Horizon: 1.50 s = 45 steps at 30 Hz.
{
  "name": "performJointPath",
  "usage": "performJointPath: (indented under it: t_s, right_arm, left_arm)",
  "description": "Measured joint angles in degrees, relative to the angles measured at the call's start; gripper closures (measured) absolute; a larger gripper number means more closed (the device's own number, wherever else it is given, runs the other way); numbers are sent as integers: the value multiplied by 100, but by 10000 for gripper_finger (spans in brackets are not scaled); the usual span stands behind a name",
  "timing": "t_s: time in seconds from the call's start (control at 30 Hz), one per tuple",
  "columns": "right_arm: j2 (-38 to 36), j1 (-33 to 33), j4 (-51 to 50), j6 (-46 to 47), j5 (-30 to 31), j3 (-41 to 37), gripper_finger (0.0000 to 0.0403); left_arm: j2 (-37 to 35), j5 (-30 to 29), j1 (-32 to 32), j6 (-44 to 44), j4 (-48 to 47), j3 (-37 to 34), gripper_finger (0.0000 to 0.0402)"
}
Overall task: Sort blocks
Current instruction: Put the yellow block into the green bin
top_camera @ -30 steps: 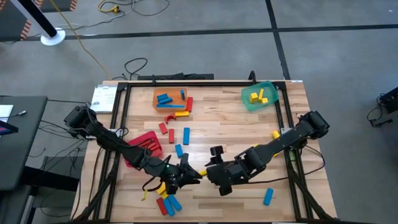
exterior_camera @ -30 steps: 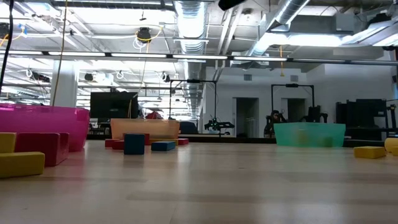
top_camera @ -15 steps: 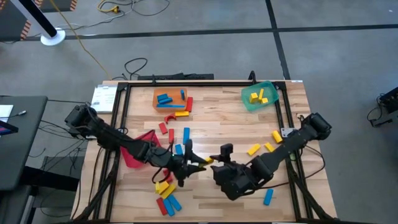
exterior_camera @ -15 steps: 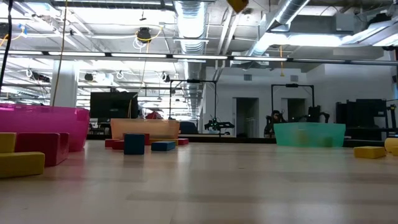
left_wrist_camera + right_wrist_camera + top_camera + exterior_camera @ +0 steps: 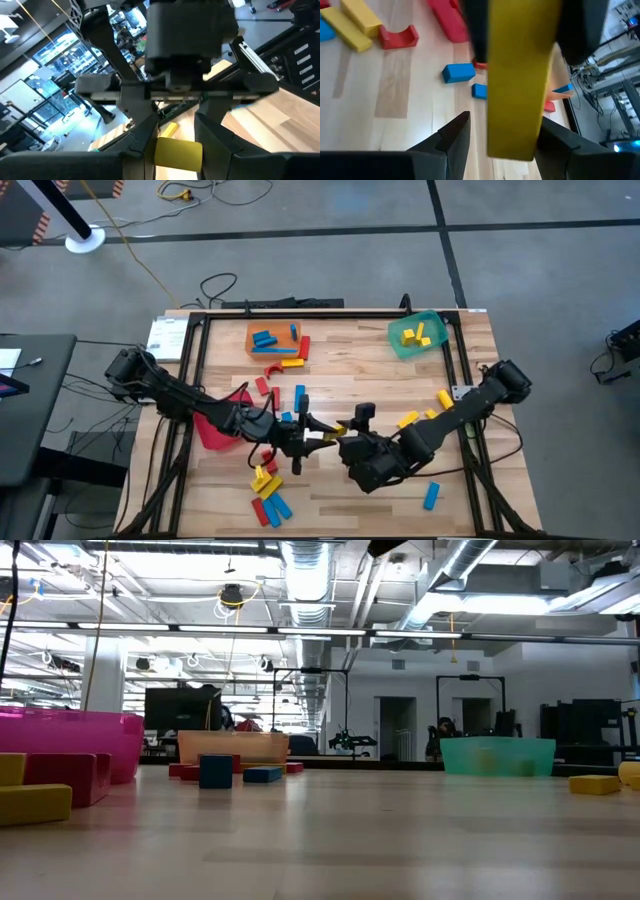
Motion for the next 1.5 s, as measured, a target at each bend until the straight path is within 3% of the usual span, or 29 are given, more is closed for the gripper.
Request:
performJointPath:
  t_s: [0.27,0.6,0.9,1.13,1.3,1.5]
  right_arm:
    - [2,-85,91,114,170,0,209]
    - [11,-83,131,84,170,-2,288]
    - [11,-83,146,127,130,-2,290]
    - [11,-210,29,273,128,-2,290]
    - [11,-404,-388,592,128,-2,290]
    - [11,-915,-1402,1266,-84,-2,290]
  left_arm:
    - [-2,-19,0,-8,-70,3,295]
    - [-7,-50,2,-30,-70,3,295]
    - [-7,-27,0,41,-189,4,275]
    - [-184,-442,-151,566,-317,4,271]
    - [-637,-715,-283,694,-768,3,270]
    - [-1208,-833,-381,33,-2259,3,270]
